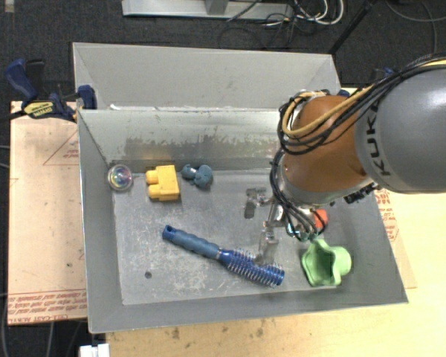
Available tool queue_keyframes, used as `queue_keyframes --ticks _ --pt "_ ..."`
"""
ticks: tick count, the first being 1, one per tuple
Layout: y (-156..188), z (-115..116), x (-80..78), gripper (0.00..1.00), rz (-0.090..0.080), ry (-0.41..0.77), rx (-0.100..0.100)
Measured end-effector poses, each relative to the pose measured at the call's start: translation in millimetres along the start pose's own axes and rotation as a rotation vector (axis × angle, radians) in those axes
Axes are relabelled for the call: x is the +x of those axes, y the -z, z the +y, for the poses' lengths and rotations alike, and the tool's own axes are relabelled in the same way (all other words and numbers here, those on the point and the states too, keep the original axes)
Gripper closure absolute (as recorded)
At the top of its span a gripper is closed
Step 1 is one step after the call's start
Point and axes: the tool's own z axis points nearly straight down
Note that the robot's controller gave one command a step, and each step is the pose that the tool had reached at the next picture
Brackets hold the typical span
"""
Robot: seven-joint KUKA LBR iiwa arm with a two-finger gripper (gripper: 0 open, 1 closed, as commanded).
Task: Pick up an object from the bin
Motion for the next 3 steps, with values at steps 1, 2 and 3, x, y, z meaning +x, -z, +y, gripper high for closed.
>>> queue_keyframes --ticks 1,2,3 --pt "-76.2 -5.2 31.8 0.0 0.003 -0.024 0.0" --pt "-72.2 -5.3 29.0 1.0 -0.005 -0.025 0.0" --pt "71.9 -10.4 14.9 1.0 -0.016 -0.009 0.001"
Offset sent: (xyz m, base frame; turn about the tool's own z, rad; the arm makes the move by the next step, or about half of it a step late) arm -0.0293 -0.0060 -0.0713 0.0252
